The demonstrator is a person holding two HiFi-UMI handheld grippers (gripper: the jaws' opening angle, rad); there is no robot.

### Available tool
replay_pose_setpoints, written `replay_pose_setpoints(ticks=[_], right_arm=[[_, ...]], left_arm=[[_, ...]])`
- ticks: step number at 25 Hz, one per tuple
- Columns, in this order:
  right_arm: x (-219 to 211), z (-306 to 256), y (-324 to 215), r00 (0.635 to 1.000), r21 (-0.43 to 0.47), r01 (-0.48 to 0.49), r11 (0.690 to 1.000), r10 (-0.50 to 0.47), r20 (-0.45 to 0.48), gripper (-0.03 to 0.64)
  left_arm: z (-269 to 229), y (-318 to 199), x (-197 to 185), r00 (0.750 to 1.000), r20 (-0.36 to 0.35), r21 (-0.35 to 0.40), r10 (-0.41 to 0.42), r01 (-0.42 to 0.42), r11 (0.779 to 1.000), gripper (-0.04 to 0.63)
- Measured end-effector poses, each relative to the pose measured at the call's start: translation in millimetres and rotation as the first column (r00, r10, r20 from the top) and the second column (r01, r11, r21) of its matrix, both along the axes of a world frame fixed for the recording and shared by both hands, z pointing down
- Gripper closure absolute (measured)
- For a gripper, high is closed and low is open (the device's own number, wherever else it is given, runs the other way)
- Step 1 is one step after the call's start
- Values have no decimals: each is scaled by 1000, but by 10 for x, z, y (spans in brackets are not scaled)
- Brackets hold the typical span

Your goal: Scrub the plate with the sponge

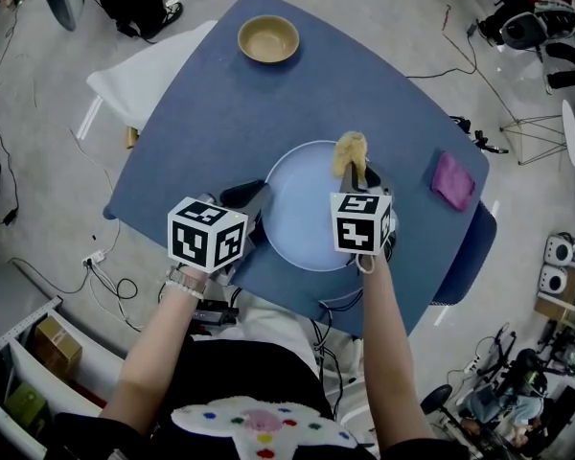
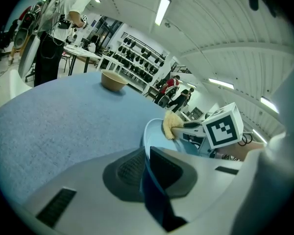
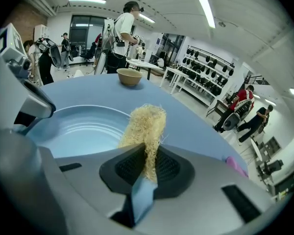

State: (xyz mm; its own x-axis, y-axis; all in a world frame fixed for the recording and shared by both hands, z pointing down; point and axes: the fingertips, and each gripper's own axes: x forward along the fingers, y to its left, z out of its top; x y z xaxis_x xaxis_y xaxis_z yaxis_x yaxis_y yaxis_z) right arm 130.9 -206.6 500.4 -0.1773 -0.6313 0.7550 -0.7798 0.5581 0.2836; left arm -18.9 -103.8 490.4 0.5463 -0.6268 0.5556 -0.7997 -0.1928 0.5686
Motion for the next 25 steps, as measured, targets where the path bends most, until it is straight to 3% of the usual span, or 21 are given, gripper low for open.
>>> replay_pose_setpoints(ticks=[11,25], right_arm=[[-357,41,-22,986,-2,165,986,-165,-33,571],[-941,40,386,925,-41,380,924,-381,-13,571]], left_arm=[[14,-32,44,999,-19,1,32,-32,1000,569],[-28,44,0,998,-44,12,52,-52,999,569]])
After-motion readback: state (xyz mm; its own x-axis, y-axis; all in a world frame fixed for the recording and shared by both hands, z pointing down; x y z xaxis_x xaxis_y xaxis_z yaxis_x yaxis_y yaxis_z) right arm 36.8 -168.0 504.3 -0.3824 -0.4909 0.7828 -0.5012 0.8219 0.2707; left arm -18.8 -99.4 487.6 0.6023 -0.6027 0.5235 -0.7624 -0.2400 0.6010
